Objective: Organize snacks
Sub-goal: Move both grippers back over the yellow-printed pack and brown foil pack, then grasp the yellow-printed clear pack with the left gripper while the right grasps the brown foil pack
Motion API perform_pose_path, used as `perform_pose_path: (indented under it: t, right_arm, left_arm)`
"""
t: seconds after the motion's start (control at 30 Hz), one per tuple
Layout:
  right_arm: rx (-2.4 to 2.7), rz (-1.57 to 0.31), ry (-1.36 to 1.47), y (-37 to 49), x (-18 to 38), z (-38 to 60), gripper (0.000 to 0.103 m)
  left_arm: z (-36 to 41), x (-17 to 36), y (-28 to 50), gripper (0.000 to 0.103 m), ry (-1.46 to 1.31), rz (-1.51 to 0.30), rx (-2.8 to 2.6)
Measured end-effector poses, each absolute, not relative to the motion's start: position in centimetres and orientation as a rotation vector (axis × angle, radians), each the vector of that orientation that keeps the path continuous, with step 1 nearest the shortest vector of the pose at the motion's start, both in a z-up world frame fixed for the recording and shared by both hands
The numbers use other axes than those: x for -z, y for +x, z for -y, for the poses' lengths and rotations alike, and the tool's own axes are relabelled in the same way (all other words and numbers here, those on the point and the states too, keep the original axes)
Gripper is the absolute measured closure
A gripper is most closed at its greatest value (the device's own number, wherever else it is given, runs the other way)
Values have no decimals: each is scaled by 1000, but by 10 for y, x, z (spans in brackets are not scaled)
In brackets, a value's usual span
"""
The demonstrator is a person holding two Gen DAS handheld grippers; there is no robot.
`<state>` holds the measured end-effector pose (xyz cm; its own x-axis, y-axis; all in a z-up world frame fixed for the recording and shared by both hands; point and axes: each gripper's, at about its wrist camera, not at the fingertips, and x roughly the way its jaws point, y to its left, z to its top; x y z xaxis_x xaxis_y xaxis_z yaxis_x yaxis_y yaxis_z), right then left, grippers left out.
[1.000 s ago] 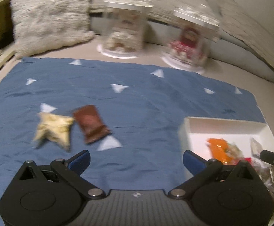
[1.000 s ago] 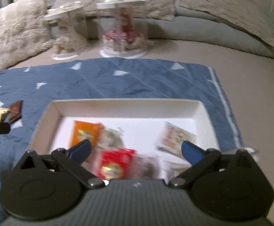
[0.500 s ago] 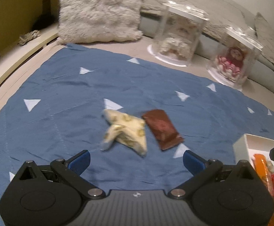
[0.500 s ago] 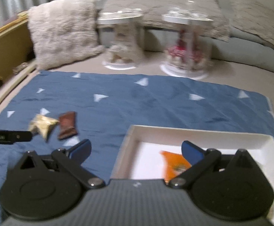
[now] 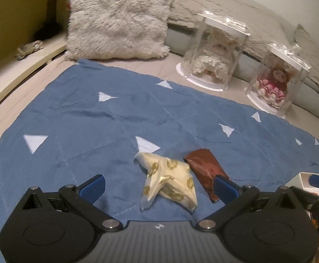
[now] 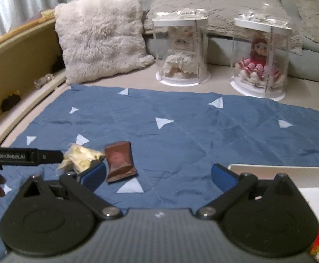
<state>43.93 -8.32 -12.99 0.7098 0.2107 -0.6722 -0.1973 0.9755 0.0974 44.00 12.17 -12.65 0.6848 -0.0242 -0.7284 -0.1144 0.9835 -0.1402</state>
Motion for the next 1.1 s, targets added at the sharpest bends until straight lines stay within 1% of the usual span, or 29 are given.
perform_pose_path:
  t: [0.07,0.13,0.2,0.23,0.27,0.33,0.47,0.5,0.57,0.63,0.7,0.77,0.8,0.93,1.1]
  right_arm:
    - [-262,-742,-2,441,136,78,2]
    - [-292,-743,-26,441,141,73,10]
    - [-313,-736,-44,442,146,68,17]
    - [-316,-737,-41,443,148,67,19]
    - [-314,-737,-31,444,150,68,19]
    - [-310,-739,-13,444,153,68,19]
    - [-322,-733,-18,442,156,67,21]
    - [-326,-730,-19,442,156,67,22]
    - [-333,-725,-17,442,156,67,22]
    - [-337,-726,-13,444,157,66,22]
    - [-338,-736,-12,447,162,65,23]
    - [-340,-746,-32,449,165,61,25]
    - [-342,-746,-44,450,167,59,25]
    - [-355,-735,-102,459,172,48,25]
    - [-361,-732,-140,477,183,24,25]
  left_arm:
    - [-119,128,443,0,-156,-795,-35]
    - [-114,128,446,0,-134,-786,-13]
    - [-107,130,452,1,-101,-793,13]
    - [-104,132,455,1,-82,-800,16]
    - [-99,135,458,2,-58,-813,11]
    - [-93,142,464,7,-26,-834,-6]
    - [-87,159,474,8,-2,-857,-26]
    - [-86,162,476,10,0,-864,-29]
    - [-84,167,478,17,7,-872,-28]
    - [-85,169,479,30,14,-883,-20]
    - [-88,167,479,38,31,-896,-13]
    - [-93,162,475,41,74,-899,11]
    - [-96,158,473,45,93,-891,22]
    - [-113,152,462,47,118,-903,64]
    - [-126,155,452,46,121,-907,131]
